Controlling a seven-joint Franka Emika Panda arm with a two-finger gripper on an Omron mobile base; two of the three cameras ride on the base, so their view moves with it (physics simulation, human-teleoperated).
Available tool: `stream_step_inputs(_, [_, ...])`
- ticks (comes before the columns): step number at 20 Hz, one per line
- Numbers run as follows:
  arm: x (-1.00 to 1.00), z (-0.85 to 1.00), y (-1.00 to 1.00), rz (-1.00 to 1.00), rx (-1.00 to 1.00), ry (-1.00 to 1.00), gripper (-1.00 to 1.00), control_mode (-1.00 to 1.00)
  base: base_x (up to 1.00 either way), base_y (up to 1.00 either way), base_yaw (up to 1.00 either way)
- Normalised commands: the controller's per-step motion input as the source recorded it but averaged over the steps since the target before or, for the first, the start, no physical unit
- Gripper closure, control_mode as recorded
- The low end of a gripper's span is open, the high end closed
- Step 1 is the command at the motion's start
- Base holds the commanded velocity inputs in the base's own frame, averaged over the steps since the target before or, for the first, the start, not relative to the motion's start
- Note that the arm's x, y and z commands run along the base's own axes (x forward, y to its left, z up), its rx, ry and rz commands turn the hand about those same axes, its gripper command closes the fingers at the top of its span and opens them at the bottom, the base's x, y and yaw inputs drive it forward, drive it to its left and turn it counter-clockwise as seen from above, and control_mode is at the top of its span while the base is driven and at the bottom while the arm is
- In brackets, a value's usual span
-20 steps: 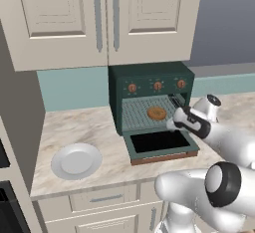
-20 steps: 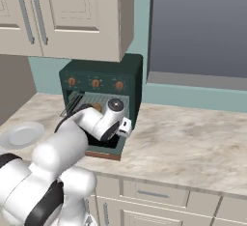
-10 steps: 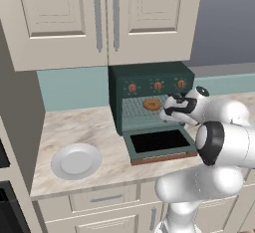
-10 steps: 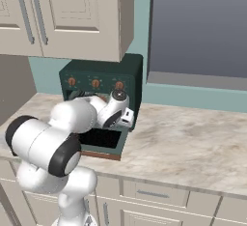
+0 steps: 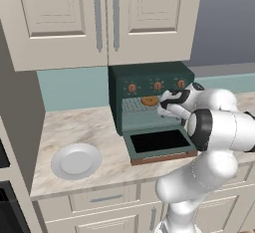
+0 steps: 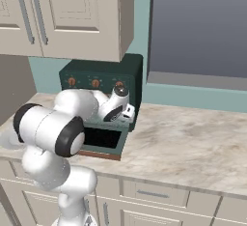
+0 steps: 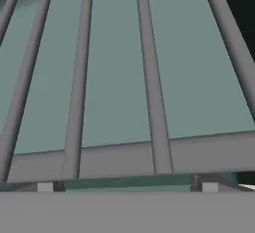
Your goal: Pick up the bagel from the plate, place it on the toaster oven rack, close the door, and set the timer.
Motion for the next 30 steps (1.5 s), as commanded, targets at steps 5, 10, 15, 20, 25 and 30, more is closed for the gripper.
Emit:
stream_step_inputs(5, [-0.99, 0.01, 0.00, 0.00, 0.00, -0.11, -1.00, -1.00, 0.00, 0.00, 0.00])
stream_step_inputs(10, [-0.99, 0.57, -0.19, 0.00, 0.06, -0.03, -1.00, -1.00, 0.00, 0.00, 0.00])
stream_step_inputs(15, [-0.69, 0.92, -0.35, -0.03, 0.16, 0.11, -1.00, -1.00, 0.00, 0.00, 0.00])
stream_step_inputs(20, [-0.16, 0.35, -0.48, -0.09, 0.26, 0.46, -1.00, -1.00, 0.00, 0.00, 0.00])
stream_step_inputs(25, [-0.41, -0.28, -0.10, -0.14, 0.20, 0.25, -1.00, -1.00, 0.00, 0.00, 0.00])
stream_step_inputs(30, [-0.64, -0.65, 0.00, -0.18, 0.09, -0.02, -1.00, -1.00, 0.00, 0.00, 0.00])
